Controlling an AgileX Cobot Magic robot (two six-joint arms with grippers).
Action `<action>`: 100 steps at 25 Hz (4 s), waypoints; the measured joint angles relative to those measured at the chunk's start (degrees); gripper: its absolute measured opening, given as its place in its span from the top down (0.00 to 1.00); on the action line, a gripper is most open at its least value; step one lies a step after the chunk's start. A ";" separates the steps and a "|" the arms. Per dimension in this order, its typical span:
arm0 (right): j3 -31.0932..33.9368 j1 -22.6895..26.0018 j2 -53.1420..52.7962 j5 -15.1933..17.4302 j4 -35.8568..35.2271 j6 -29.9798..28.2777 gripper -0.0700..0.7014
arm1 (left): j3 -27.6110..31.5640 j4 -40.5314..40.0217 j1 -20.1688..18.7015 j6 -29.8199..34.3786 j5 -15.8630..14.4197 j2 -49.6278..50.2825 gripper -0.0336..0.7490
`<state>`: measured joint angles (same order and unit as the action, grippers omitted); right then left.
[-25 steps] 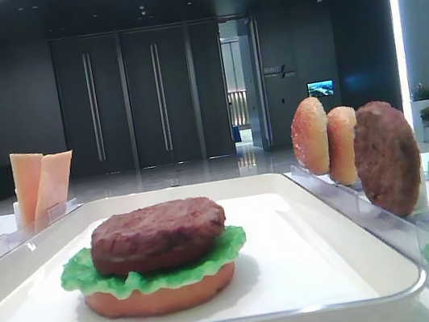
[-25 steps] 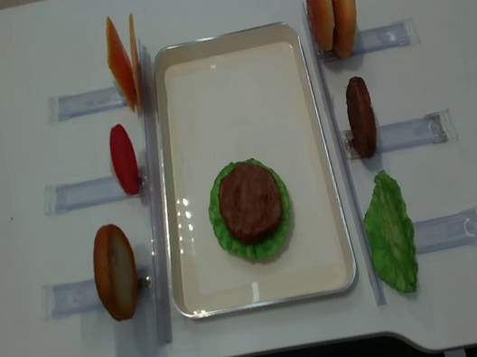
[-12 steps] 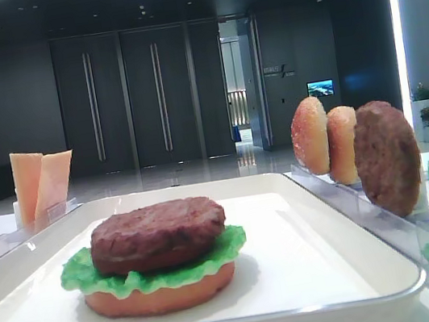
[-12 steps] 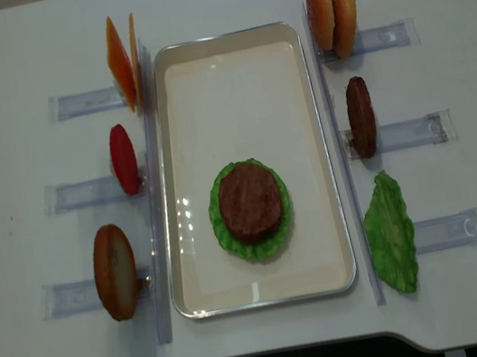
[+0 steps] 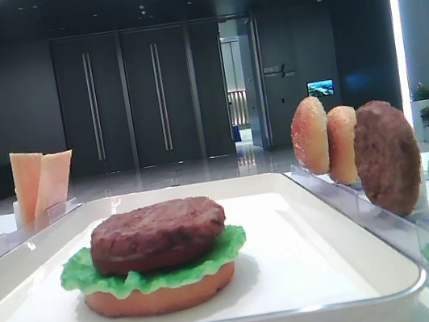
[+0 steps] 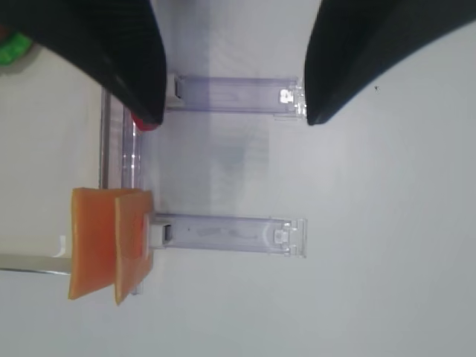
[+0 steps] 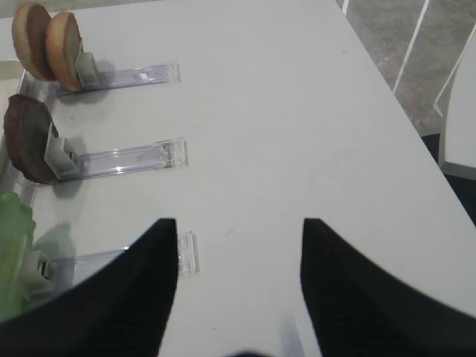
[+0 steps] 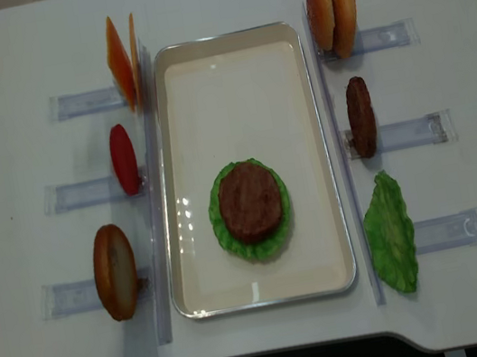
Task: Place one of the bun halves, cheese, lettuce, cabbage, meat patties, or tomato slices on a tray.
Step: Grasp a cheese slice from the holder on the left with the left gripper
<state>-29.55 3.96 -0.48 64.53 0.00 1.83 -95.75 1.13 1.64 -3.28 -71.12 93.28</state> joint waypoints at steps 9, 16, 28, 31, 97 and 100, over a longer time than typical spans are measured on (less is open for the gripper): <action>0.00 0.00 0.00 0.00 0.00 0.00 0.44 | -6.67 -3.37 0.00 -0.88 -0.02 8.77 0.38; 0.00 0.00 0.00 0.00 0.00 0.00 0.44 | -11.00 -4.47 0.00 -1.11 -0.02 13.82 0.38; 0.00 0.00 0.00 0.00 0.00 0.00 0.44 | -17.01 -6.71 0.00 -1.11 0.59 19.79 0.38; 0.00 0.00 0.00 0.00 0.00 0.00 0.44 | -17.68 -6.89 0.00 -1.11 1.41 21.41 0.38; 0.00 0.00 0.00 0.00 0.00 0.00 0.44 | -18.38 -10.62 -20.90 -16.71 5.46 34.60 0.38; 0.00 0.00 0.00 0.00 0.00 0.00 0.44 | -18.38 -10.62 -20.90 -16.71 5.46 34.92 0.38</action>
<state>-29.55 3.96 -0.48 64.53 0.00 1.83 -114.13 -9.50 -19.27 -19.99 -65.66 128.20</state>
